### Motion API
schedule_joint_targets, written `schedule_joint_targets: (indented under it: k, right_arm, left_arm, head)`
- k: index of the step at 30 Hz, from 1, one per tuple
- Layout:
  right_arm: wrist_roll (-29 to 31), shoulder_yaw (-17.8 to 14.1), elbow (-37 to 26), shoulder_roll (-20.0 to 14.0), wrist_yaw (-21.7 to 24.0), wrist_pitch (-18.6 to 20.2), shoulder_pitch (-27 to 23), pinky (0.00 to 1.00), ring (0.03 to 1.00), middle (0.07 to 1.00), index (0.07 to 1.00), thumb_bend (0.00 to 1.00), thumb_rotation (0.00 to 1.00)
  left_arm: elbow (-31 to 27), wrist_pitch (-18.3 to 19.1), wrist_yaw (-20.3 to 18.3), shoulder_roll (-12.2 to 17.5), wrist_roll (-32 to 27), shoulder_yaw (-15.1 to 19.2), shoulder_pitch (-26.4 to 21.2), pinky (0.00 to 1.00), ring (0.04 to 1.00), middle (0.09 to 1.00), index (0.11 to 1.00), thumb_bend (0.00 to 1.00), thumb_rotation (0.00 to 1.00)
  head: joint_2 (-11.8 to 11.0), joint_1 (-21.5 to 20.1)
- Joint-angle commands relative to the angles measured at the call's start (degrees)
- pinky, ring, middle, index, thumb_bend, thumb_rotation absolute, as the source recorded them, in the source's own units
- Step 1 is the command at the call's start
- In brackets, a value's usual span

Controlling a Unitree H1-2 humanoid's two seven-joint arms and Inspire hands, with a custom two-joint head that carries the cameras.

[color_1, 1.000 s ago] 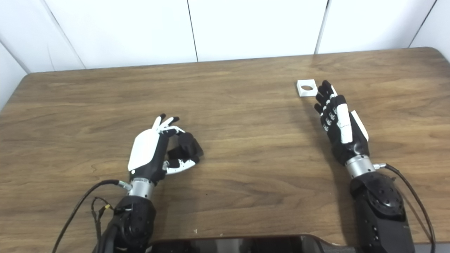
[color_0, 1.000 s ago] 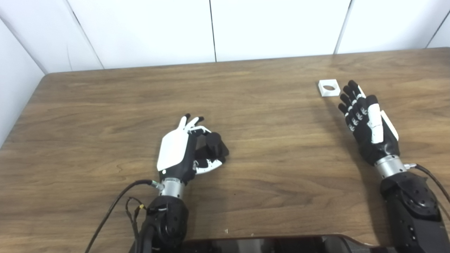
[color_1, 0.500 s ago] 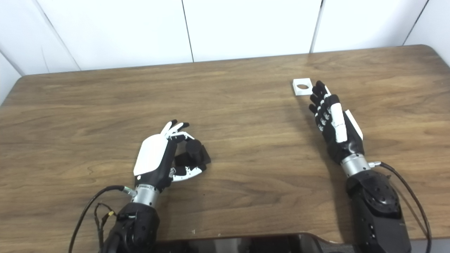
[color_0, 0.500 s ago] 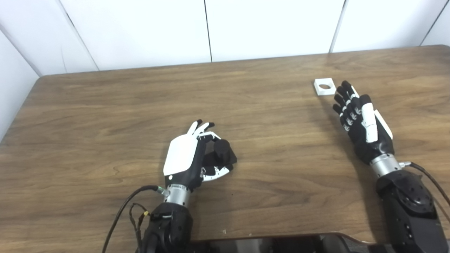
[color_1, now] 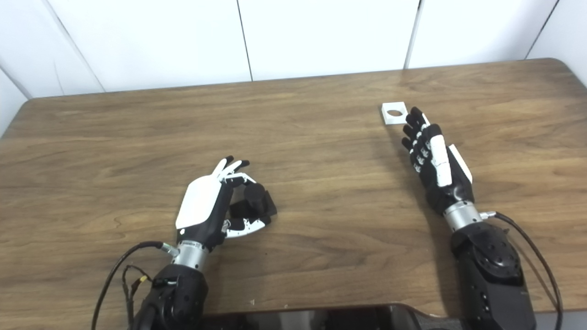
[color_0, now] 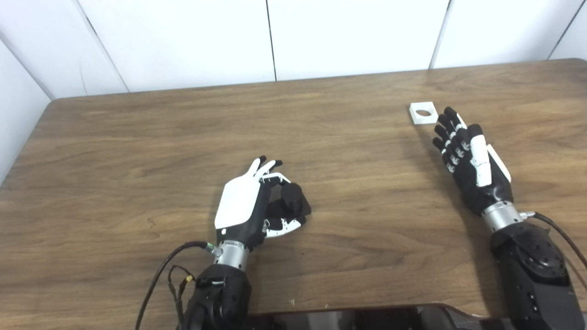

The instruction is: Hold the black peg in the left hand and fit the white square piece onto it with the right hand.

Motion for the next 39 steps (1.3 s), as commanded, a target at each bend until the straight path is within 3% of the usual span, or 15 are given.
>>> schedule_joint_targets:
  k: [1,19,26,34,39]
  right_arm:
    - [0.4,0.65,2.11,1.91,-0.14,-0.61,2.58,1.0,1.0,1.0,1.0,0.6,1.0]
    - [-0.89,-0.4,1.14,-0.13,-1.88,1.55,-3.29,1.0,1.0,1.0,1.0,0.65,0.97]
    - [-0.83,-0.89,2.25,-2.03,-1.55,2.86,-7.4,1.0,1.0,1.0,1.0,0.65,0.99]
    - [-2.94,-0.2,3.82,-4.78,-1.43,4.3,-11.4,1.0,1.0,1.0,1.0,0.65,1.0]
    - [-5.42,0.6,5.59,-6.98,-1.83,5.99,-14.6,1.0,1.0,1.0,1.0,0.69,0.94]
  left_arm:
    - [0.09,-0.6,-2.29,0.11,-0.36,-0.52,1.12,0.9,0.985,0.895,0.492,0.52,0.07]
    - [2.0,-1.84,-1.93,-0.81,-1.03,-0.27,1.19,0.93,1.0,0.905,0.492,0.52,0.07]
    - [2.62,-2.07,-1.53,-0.77,0.25,-0.38,1.13,1.0,0.994,0.902,0.492,0.52,0.07]
    - [3.05,-2.35,-1.4,-0.84,0.47,-0.25,0.95,1.0,1.0,0.905,0.492,0.52,0.07]
    - [3.15,-2.59,-1.5,-0.9,0.24,-0.16,0.97,1.0,1.0,0.911,0.492,0.52,0.07]
  head:
    - [0.08,-0.04]
    - [-0.75,-0.26]
    - [-1.33,-0.4]
    - [-1.99,-0.59]
    - [-2.17,-0.61]
